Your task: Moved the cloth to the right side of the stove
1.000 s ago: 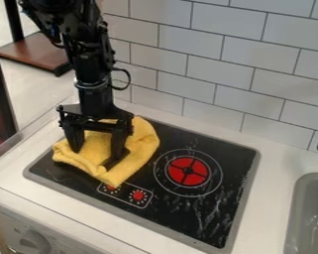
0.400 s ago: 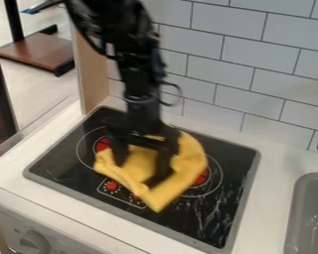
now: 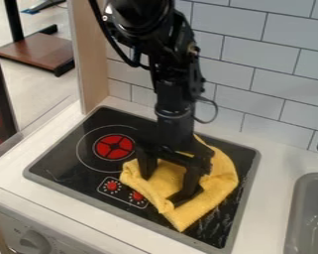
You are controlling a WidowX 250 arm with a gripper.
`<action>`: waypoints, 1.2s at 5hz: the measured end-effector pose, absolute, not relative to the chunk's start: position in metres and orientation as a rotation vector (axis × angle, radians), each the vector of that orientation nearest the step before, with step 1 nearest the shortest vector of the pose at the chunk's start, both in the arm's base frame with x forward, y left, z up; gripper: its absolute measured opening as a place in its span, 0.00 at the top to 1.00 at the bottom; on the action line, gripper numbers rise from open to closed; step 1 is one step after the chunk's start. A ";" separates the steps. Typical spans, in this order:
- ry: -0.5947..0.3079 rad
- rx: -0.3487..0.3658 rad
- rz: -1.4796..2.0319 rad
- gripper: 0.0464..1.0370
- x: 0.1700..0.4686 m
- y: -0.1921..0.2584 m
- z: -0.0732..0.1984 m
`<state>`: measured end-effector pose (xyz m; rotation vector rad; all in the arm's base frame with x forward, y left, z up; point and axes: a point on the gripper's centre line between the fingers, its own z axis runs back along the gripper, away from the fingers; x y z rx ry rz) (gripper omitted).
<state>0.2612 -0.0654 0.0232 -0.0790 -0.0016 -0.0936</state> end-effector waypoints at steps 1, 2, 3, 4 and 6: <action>0.000 -0.079 -0.094 0.04 0.261 -0.065 0.023; -0.010 -0.081 -0.125 0.04 0.261 -0.066 0.025; 0.006 -0.067 -0.167 0.04 0.256 -0.063 0.032; -0.023 -0.095 -0.192 0.04 0.254 -0.065 0.049; -0.113 -0.142 -0.166 0.04 0.248 -0.051 0.088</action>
